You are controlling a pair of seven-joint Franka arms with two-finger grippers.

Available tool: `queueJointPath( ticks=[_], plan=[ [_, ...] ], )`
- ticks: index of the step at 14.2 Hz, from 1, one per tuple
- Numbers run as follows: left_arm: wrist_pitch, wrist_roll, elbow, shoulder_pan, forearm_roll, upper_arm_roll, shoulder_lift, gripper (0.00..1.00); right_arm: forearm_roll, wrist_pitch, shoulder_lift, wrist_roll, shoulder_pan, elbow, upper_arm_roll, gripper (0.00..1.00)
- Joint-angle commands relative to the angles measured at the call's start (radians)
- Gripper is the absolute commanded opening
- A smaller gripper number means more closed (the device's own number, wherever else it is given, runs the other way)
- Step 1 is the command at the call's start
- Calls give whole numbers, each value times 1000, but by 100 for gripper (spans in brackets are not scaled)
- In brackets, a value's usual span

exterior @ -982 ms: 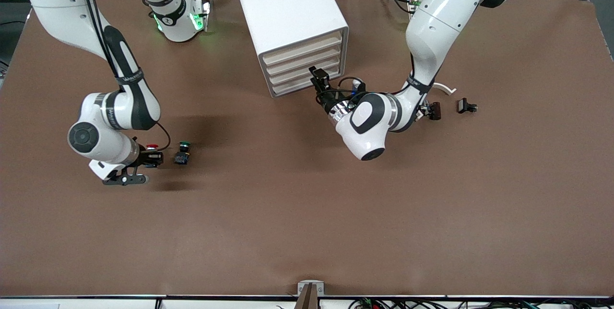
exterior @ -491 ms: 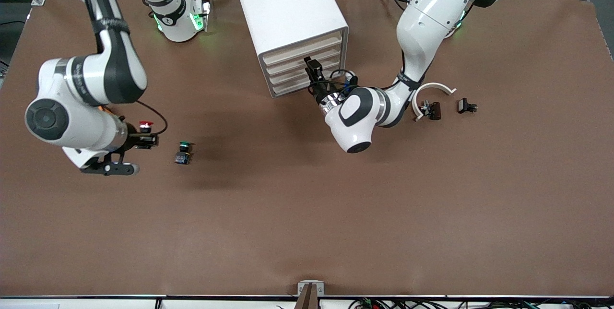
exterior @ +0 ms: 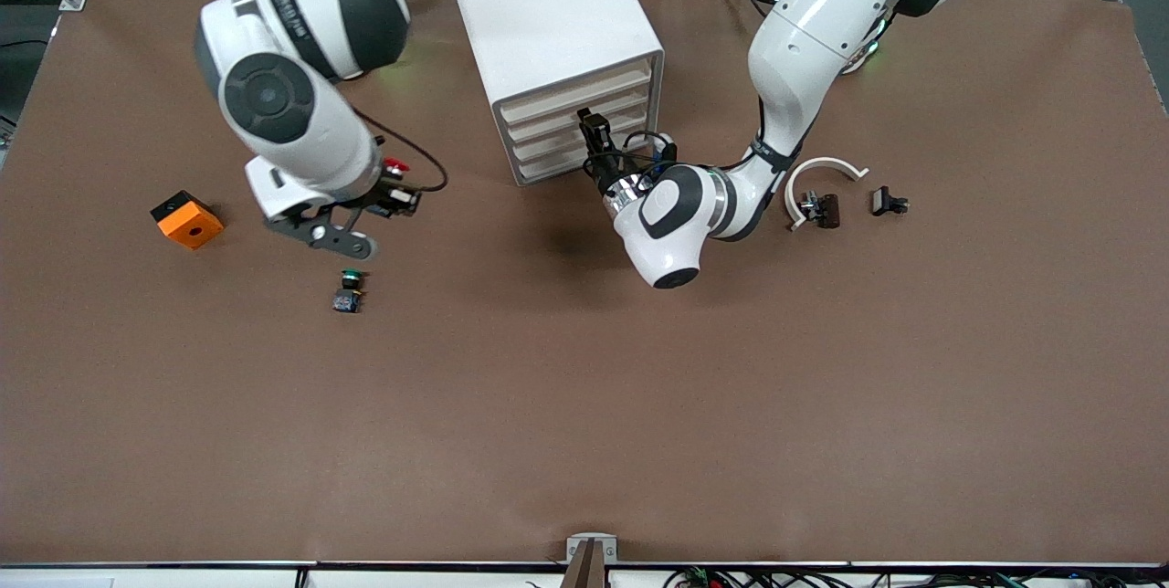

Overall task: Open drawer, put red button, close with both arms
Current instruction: 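Pull the drawer open with the left gripper while the right gripper lifts the button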

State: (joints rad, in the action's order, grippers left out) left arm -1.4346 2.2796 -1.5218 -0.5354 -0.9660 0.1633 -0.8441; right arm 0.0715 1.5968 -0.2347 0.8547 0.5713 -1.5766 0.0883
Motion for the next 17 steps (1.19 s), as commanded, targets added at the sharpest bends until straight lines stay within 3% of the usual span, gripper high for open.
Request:
queueJointPath(
  ticks=[1,2,4,6,9,14,17],
  plan=[
    [20,18,20,-14,-11,4,-27,28,111,-3,-12,136,33,36,14,9],
    [20,18,20,-17,-10,4,-27,28,132,9,-14,188,59,41,14,9],
    [20,20,20,-14,-10,4,-27,9,139,34,-20,291,99,58,14,9],
    [20,18,22,-12,-10,-5,-27,0,137,58,-41,375,131,59,14,9],
    [19,18,40,-2,-5,-17,-27,0,142,101,-46,472,151,59,14,9],
    [19,15,98,11,-11,-108,-70,0,142,101,-48,483,159,58,14,9],
    [16,11,124,55,-8,-114,-86,0,143,103,-49,483,167,58,14,9]
  ],
)
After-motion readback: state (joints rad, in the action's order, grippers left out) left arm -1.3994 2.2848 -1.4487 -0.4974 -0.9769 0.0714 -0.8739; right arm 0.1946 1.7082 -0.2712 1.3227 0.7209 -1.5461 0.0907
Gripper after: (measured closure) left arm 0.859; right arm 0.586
